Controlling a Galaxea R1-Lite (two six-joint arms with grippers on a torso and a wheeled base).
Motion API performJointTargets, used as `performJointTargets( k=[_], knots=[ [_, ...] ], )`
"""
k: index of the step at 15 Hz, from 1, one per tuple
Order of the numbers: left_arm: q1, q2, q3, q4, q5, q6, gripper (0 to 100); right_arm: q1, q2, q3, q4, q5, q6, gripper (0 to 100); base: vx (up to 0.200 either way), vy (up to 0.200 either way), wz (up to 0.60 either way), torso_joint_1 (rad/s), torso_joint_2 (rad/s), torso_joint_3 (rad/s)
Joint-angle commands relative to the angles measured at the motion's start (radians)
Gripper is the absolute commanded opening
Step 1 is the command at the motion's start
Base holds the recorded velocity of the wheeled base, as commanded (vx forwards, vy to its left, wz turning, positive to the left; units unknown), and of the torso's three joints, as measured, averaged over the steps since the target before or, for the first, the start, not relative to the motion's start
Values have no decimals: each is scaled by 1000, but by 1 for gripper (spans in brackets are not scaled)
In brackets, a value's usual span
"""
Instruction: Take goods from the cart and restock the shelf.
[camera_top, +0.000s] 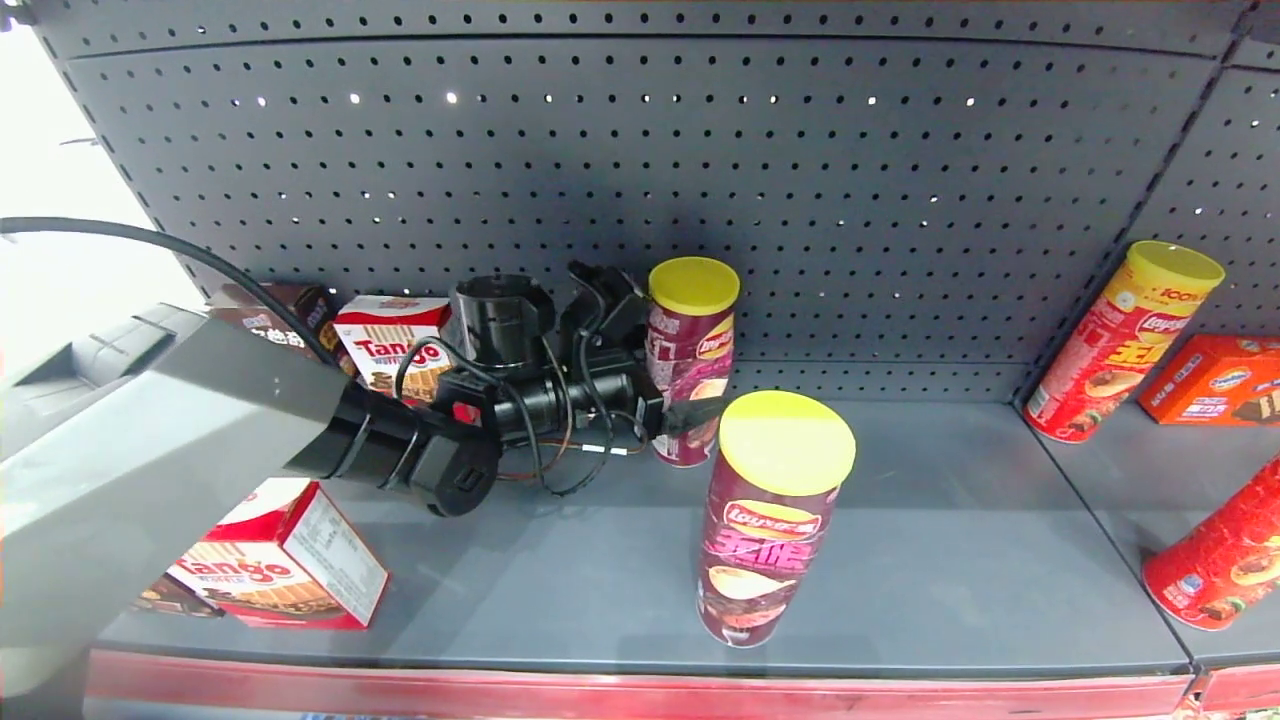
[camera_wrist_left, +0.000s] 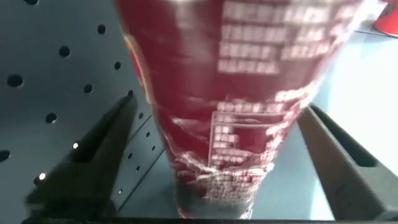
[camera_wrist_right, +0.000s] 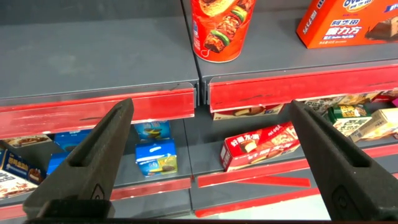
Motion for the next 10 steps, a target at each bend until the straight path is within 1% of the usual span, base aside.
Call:
performJointTargets(
  k=[1, 3, 4, 5, 7, 8, 10],
  knots=[
    [1, -68, -3, 61, 1, -2, 100, 0, 2, 0, -1, 0, -1, 100, 0, 0, 0, 0, 0, 0],
    [0, -130, 0, 174, 13, -1, 100, 0, 2, 0, -1, 0, -1, 100, 0, 0, 0, 0, 0, 0],
    [-2, -160, -2, 219, 31, -2, 100, 0, 2, 0, -1, 0, -1, 100, 0, 0, 0, 0, 0, 0],
    [-3, -199, -8, 289, 54, -2, 100, 0, 2, 0, -1, 0, -1, 100, 0, 0, 0, 0, 0, 0],
    [-3, -259, -6, 401, 82, -2, 100, 0, 2, 0, -1, 0, -1, 100, 0, 0, 0, 0, 0, 0],
    [-2, -285, -6, 458, 105, -2, 100, 0, 2, 0, -1, 0, -1, 100, 0, 0, 0, 0, 0, 0],
    [-8, -314, -11, 533, 143, 1, 100, 0, 2, 0, -1, 0, -1, 100, 0, 0, 0, 0, 0, 0]
  ],
)
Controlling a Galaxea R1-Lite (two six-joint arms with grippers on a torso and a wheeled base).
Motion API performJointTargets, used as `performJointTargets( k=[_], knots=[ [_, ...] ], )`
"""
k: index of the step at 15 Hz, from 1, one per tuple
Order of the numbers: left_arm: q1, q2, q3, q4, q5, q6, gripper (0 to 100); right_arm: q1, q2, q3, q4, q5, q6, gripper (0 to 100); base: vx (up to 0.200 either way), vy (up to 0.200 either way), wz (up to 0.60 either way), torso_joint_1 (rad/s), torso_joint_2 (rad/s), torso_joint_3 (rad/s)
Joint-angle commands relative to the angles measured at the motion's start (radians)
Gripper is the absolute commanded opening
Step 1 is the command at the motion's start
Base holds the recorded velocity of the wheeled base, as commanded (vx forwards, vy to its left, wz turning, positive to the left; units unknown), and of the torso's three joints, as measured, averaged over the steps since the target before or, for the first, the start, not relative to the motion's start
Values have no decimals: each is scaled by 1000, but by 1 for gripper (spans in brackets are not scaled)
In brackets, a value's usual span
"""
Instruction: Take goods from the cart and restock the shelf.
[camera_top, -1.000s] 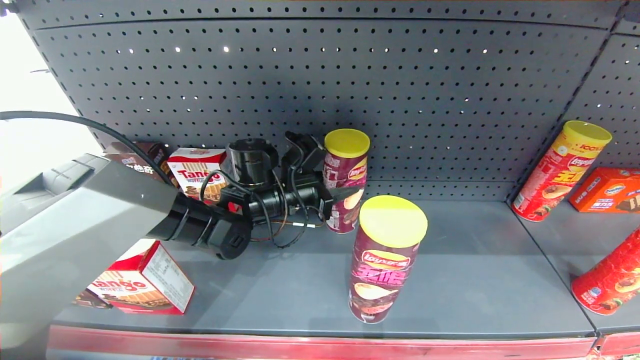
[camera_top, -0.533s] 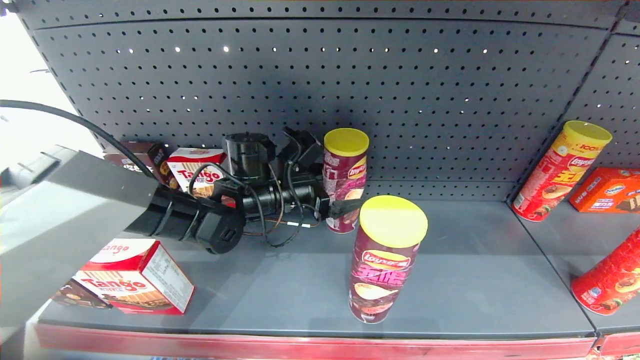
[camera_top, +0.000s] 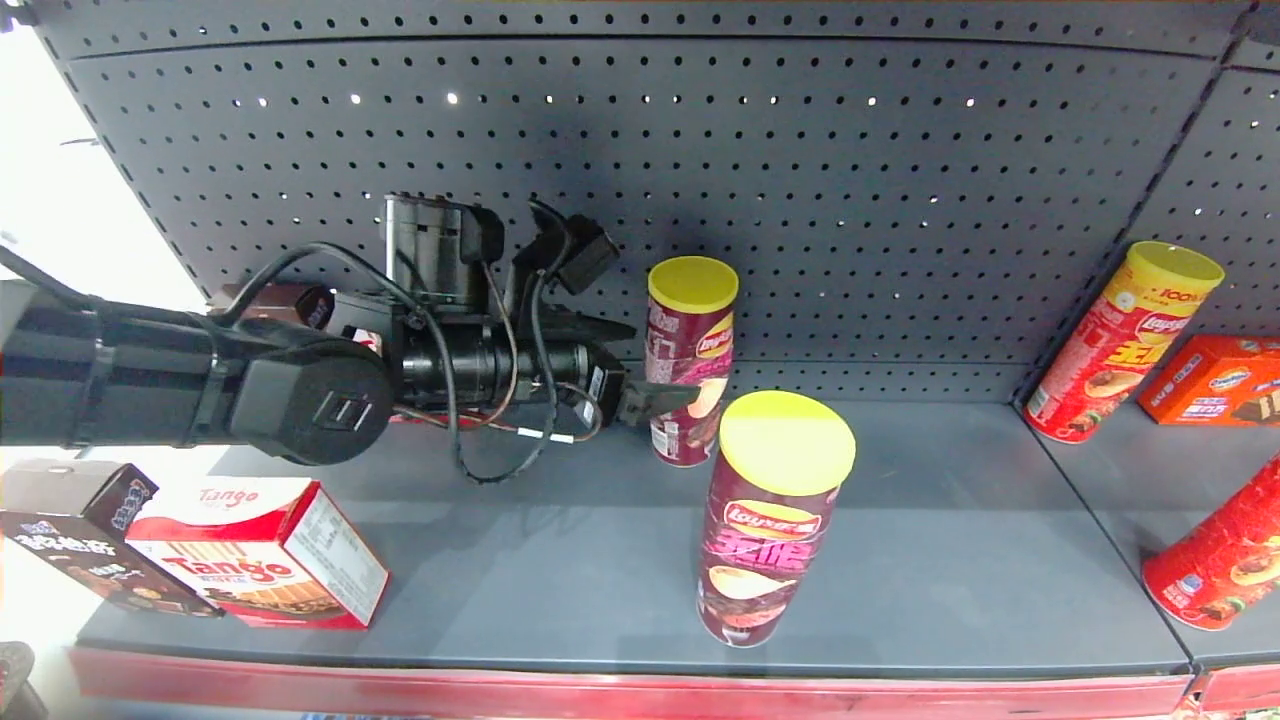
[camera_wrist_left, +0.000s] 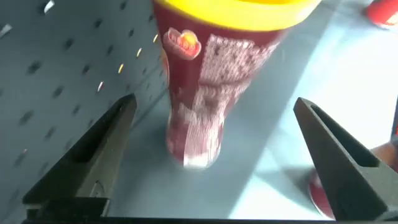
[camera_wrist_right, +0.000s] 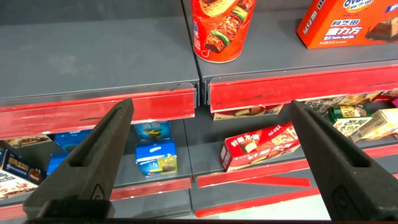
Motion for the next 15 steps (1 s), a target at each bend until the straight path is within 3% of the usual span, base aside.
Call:
performJointTargets(
  k=[1, 2, 4, 6, 11, 15],
  knots=[
    [-4, -55, -11, 36, 52, 22, 100, 0, 2, 0, -1, 0, 0, 100, 0, 0, 0, 0, 0, 0],
    [-4, -54, -13, 44, 88, 39, 100, 0, 2, 0, -1, 0, 0, 100, 0, 0, 0, 0, 0, 0],
    [-7, -46, -16, 50, 230, 76, 100, 0, 2, 0, -1, 0, 0, 100, 0, 0, 0, 0, 0, 0],
    [-26, -22, -20, 42, 308, 76, 100, 0, 2, 0, -1, 0, 0, 100, 0, 0, 0, 0, 0, 0],
    [-44, 11, -31, 38, 368, 74, 100, 0, 2, 0, 1, 0, 0, 100, 0, 0, 0, 0, 0, 0],
    [-27, 9, -34, 38, 475, 74, 100, 0, 2, 0, -1, 0, 0, 100, 0, 0, 0, 0, 0, 0]
  ],
)
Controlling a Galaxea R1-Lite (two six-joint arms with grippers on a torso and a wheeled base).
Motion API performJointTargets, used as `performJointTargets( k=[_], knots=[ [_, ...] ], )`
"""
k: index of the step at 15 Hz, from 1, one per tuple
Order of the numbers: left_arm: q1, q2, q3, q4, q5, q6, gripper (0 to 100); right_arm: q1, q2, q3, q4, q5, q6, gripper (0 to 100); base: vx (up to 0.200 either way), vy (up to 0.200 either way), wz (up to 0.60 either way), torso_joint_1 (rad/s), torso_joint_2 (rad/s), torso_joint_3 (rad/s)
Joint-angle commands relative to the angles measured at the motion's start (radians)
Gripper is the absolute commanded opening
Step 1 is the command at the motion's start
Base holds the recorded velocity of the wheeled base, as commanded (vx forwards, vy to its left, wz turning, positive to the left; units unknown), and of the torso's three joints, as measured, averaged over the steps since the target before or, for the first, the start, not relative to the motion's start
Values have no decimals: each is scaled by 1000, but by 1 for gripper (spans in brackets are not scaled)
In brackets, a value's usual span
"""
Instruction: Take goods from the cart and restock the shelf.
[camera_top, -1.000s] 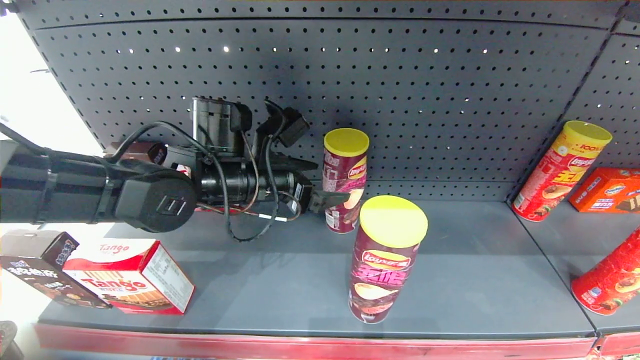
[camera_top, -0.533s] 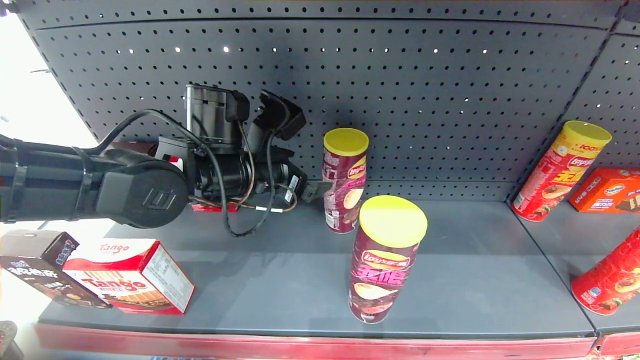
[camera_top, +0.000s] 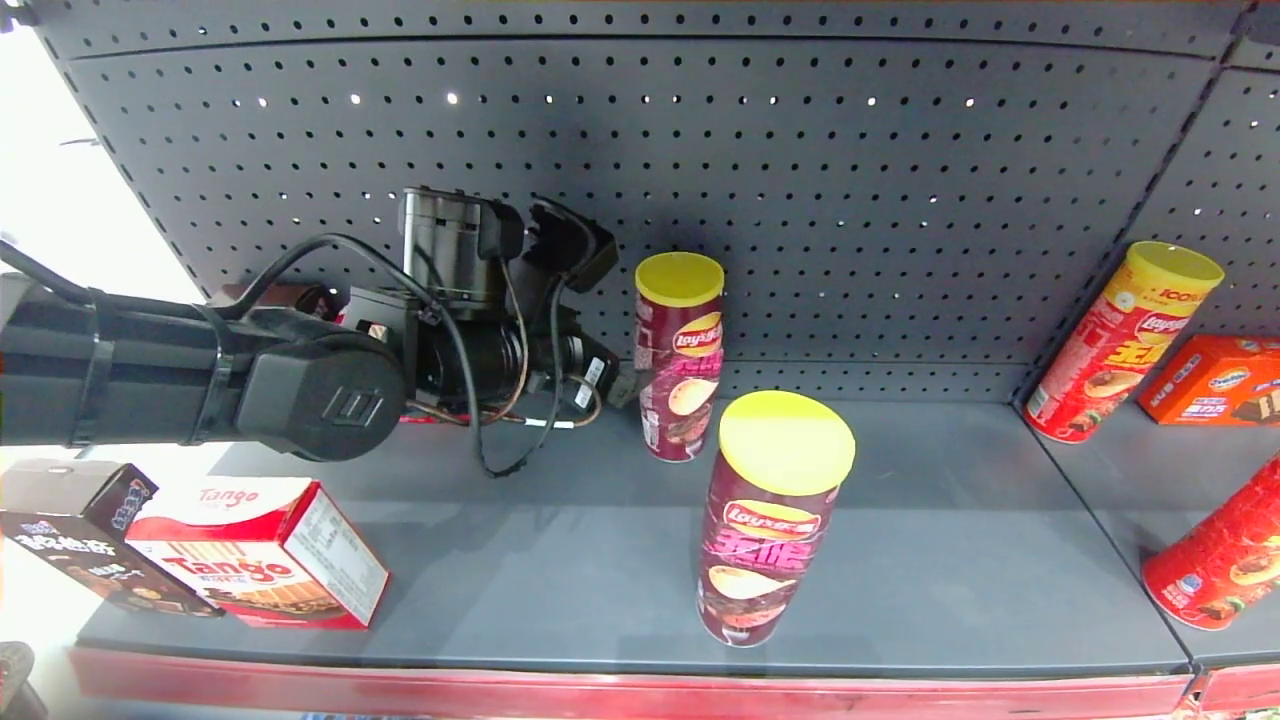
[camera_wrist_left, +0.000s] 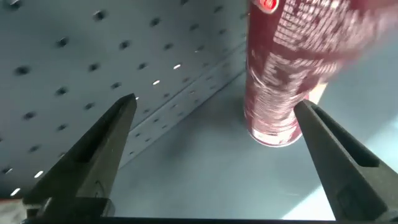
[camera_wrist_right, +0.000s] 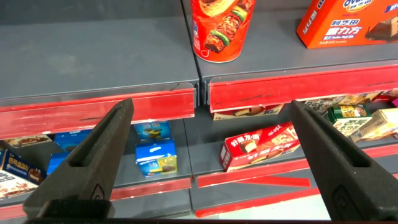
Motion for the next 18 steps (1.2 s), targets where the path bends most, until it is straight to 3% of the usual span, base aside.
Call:
performJointTargets(
  k=[1, 9, 11, 15, 18],
  knots=[
    [11, 3, -6, -1, 19, 1, 100, 0, 2, 0, -1, 0, 0, 100, 0, 0, 0, 0, 0, 0],
    [27, 49, -61, -30, 79, -8, 100, 0, 2, 0, -1, 0, 0, 100, 0, 0, 0, 0, 0, 0],
    [25, 46, -53, -36, 86, -6, 100, 0, 2, 0, 1, 0, 0, 100, 0, 0, 0, 0, 0, 0],
    [14, -20, 51, -36, 86, 14, 100, 0, 2, 0, -1, 0, 0, 100, 0, 0, 0, 0, 0, 0],
    [16, -17, 57, -39, 88, 12, 100, 0, 2, 0, -1, 0, 0, 100, 0, 0, 0, 0, 0, 0]
  ],
)
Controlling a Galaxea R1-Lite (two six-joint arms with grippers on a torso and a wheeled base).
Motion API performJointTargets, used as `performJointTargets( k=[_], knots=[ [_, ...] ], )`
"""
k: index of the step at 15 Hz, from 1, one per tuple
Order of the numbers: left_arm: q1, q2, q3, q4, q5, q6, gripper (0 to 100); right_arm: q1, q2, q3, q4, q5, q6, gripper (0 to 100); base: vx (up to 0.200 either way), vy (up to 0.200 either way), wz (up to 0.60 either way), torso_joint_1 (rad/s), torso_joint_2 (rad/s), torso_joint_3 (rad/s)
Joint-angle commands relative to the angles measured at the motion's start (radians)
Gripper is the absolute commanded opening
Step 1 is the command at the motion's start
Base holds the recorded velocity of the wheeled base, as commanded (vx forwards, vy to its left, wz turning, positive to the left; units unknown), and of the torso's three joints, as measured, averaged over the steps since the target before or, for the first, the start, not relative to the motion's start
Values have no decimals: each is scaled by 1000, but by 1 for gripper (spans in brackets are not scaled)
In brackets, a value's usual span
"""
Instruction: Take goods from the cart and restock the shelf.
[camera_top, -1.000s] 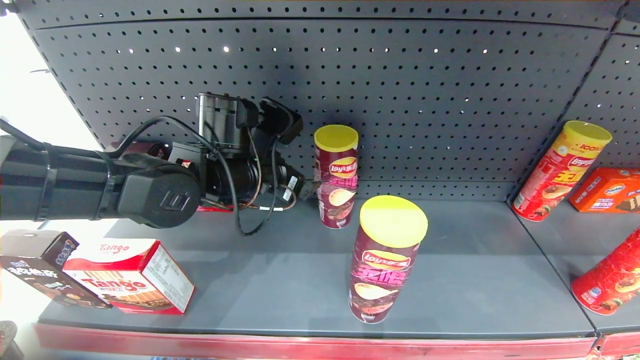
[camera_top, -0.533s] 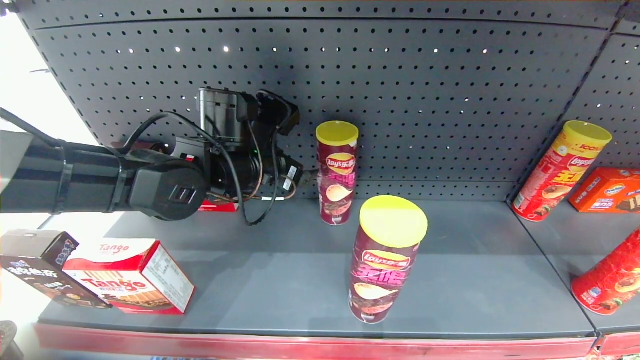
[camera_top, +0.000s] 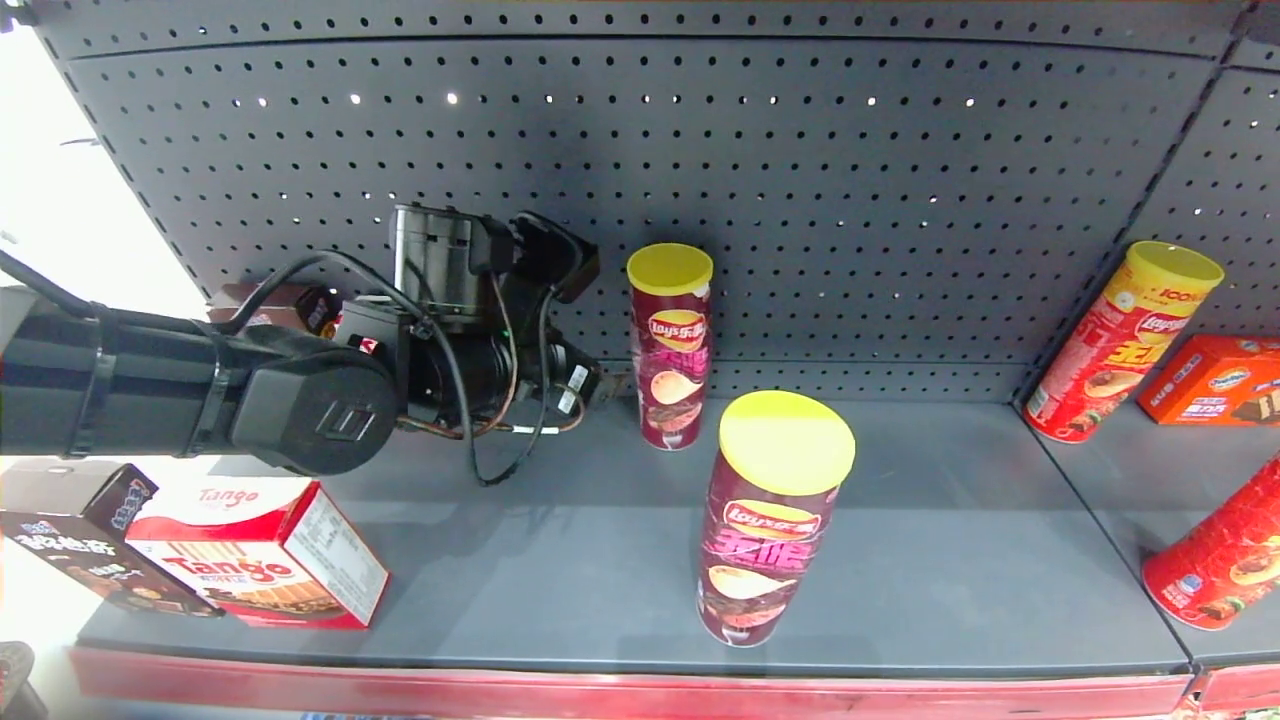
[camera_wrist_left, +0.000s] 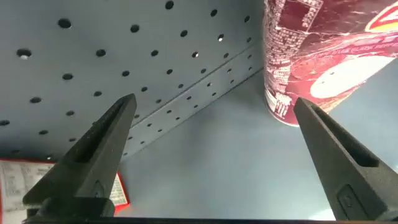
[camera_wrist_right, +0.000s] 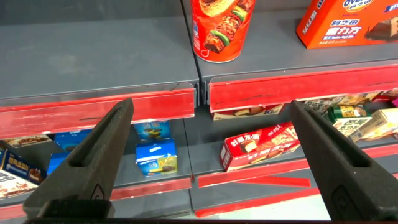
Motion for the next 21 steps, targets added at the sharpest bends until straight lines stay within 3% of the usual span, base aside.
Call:
performJointTargets(
  k=[1, 5, 8, 14, 21],
  knots=[
    [0, 8, -6, -11, 5, -4, 100, 0, 2, 0, -1, 0, 0, 100, 0, 0, 0, 0, 0, 0],
    [-18, 58, -32, -57, 34, -30, 100, 0, 2, 0, -1, 0, 0, 100, 0, 0, 0, 0, 0, 0],
    [-24, 54, -17, -55, 44, -28, 100, 0, 2, 0, -1, 0, 0, 100, 0, 0, 0, 0, 0, 0],
    [-7, 62, -29, -57, 148, -17, 100, 0, 2, 0, -1, 0, 0, 100, 0, 0, 0, 0, 0, 0],
    [-20, 135, -44, -87, 160, -24, 100, 0, 2, 0, -1, 0, 0, 100, 0, 0, 0, 0, 0, 0]
  ],
)
